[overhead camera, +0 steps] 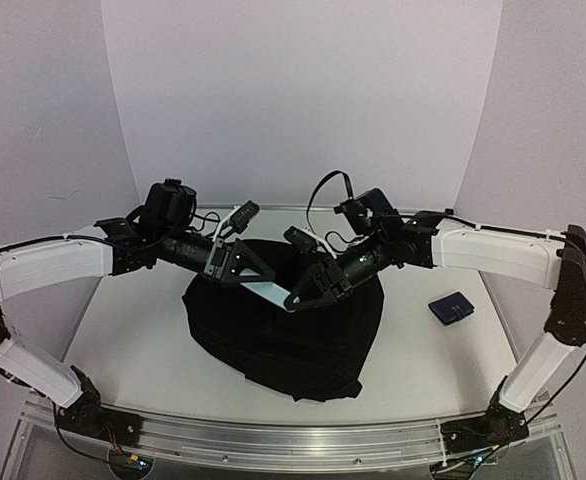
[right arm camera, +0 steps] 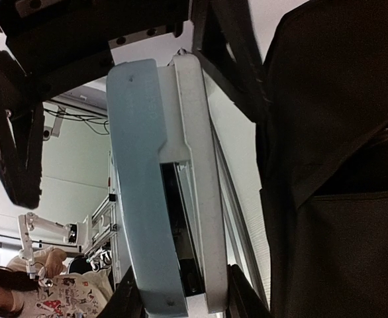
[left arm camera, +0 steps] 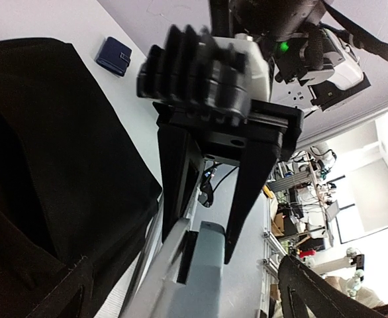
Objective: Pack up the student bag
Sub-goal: Pick up the stationery from the center of the board.
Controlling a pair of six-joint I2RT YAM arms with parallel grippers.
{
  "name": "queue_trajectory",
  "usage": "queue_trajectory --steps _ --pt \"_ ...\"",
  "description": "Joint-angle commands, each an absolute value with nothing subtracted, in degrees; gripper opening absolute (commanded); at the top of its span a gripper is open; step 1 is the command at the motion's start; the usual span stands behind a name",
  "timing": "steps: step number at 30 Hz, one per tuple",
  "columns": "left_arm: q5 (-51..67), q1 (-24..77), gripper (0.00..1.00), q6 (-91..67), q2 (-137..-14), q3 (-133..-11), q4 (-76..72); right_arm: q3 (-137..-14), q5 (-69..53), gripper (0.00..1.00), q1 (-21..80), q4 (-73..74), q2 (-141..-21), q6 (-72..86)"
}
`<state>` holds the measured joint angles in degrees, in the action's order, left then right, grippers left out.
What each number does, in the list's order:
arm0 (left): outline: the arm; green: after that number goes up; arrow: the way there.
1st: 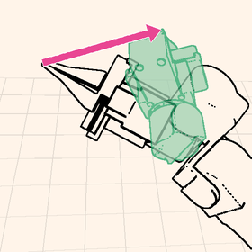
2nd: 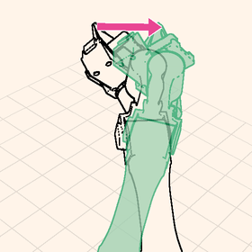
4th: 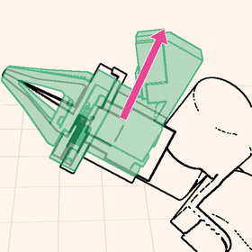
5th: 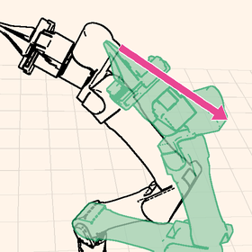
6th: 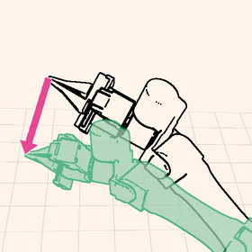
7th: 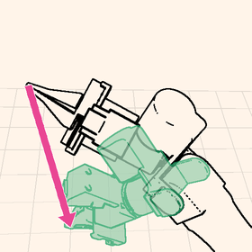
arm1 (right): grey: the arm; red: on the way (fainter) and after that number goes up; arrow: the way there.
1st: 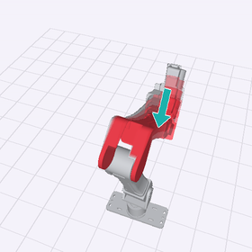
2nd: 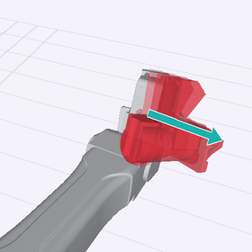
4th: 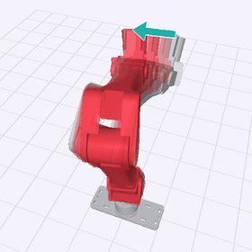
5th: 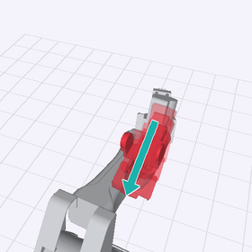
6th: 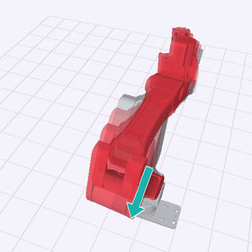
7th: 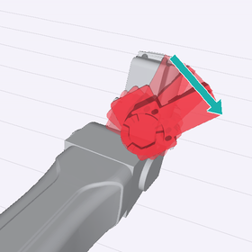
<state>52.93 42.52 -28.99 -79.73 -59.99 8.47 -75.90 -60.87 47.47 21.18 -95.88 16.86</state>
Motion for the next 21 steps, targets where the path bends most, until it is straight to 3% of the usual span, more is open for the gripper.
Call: queue_trajectory --steps 1,5,9,15,19,21 --pt "59.0 43.0 0.87 -29.8 -81.1 -60.8 6.8 -79.7 -65.0 0.22 47.9 19.7 -95.4 15.0" --pt "60.6 43.1 0.80 -29.9 -80.7 -60.3 7.4 -79.4 -65.0 0.22 47.9 19.9 -95.4 14.6" --pt "60.3 43.1 0.62 -29.6 -79.7 -59.8 8.3 -79.4 -65.0 0.22 47.9 19.9 -95.6 14.3" --pt "60.6 43.1 0.54 -29.6 -79.6 -59.5 9.0 -80.0 -64.1 0.22 47.9 20.0 -95.7 14.2" --pt "60.5 43.1 0.35 -29.6 -79.3 -59.3 9.0 -80.2 -63.4 0.22 47.9 20.0 -95.8 13.9" --pt "59.7 43.1 0.30 -29.7 -79.0 -59.2 9.0 -80.3 -62.6 0.32 47.8 20.0 -95.8 14.0"
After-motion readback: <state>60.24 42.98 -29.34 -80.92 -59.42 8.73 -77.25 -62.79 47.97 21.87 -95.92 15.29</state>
